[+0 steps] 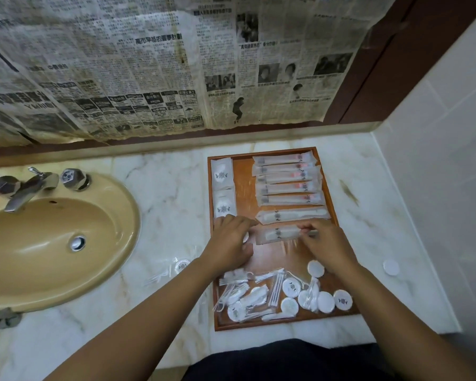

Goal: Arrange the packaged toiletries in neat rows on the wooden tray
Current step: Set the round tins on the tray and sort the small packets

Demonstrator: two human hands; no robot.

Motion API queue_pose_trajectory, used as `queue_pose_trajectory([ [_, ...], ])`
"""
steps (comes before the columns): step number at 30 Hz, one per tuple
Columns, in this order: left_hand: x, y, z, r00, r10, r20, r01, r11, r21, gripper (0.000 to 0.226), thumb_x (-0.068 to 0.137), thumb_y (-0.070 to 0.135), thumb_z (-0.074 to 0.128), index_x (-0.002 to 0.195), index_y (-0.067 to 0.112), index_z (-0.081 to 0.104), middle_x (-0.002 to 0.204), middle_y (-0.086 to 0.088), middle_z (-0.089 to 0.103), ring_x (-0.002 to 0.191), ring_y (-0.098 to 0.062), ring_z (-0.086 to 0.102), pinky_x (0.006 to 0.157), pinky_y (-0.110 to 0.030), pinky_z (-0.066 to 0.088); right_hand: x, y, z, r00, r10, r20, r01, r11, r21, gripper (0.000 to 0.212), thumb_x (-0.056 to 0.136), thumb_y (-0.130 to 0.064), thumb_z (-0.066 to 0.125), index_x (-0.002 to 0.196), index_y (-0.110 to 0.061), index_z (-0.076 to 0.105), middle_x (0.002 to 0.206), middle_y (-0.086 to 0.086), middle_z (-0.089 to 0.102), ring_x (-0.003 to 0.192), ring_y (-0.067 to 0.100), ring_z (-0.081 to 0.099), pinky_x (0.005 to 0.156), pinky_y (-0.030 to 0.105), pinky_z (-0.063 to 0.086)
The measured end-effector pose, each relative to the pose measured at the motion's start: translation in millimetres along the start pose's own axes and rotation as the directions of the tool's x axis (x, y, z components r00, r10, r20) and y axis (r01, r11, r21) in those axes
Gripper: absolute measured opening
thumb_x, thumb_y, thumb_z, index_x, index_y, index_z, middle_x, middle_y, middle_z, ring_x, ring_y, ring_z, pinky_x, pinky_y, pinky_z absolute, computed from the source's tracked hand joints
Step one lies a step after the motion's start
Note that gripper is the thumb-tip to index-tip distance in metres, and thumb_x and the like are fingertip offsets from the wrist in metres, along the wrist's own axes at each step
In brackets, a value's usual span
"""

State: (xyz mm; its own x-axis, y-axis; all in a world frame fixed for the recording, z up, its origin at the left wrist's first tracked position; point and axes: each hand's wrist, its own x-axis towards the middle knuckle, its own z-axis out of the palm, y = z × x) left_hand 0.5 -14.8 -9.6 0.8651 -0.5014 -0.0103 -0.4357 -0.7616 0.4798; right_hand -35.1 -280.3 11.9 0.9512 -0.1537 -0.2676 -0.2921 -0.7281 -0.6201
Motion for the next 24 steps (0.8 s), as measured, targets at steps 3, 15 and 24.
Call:
queue_pose_trajectory([
  [3, 9.6, 21.9, 2.5, 0.997, 0.075, 0.010, -0.076, 0.997, 0.008, 0.046, 0.086, 0.032, 0.065, 0.131, 0.026, 0.061, 0.124, 0.006, 0.064, 0.118, -0.018, 0.049, 0.098, -0.038, 0.034, -15.3, 21.1, -21.4, 0.999, 0.052, -0.009, -0.052, 0.999, 0.004, 0.019, 0.091, -0.019, 0.073, 0.108, -0.027, 0.074, 0.106, -0.011, 0.070, 0.095, 0.009, 0.066, 0.086, 0.023, 0.050],
  [15, -1.5, 82.8, 42.6, 0.843, 0.323, 0.430, -0.406, 0.906, 0.116, 0.029, 0.078, 0.041, 0.075, 0.103, 0.027, 0.076, 0.098, 0.003, 0.065, 0.093, -0.023, 0.053, 0.085, -0.042, 0.036, -65.2, 75.1, -15.7, 0.990, 0.081, 0.118, -0.045, 0.958, -0.282, 0.038, 0.089, -0.014, 0.065, 0.126, -0.023, 0.062, 0.128, 0.001, 0.058, 0.111, 0.025, 0.058, 0.086, 0.039, 0.051],
  [24, -11.3, 86.5, 60.2, 0.863, 0.274, 0.425, -0.404, 0.879, 0.253, 0.037, 0.072, 0.041, 0.076, 0.107, 0.030, 0.073, 0.089, 0.003, 0.057, 0.084, -0.024, 0.050, 0.078, -0.039, 0.027, -64.7, 89.1, -16.3, 0.988, 0.082, 0.131, -0.032, 0.936, -0.351, 0.058, 0.088, -0.010, 0.062, 0.141, -0.032, 0.050, 0.132, -0.003, 0.057, 0.112, 0.025, 0.053, 0.083, 0.039, 0.050],
])
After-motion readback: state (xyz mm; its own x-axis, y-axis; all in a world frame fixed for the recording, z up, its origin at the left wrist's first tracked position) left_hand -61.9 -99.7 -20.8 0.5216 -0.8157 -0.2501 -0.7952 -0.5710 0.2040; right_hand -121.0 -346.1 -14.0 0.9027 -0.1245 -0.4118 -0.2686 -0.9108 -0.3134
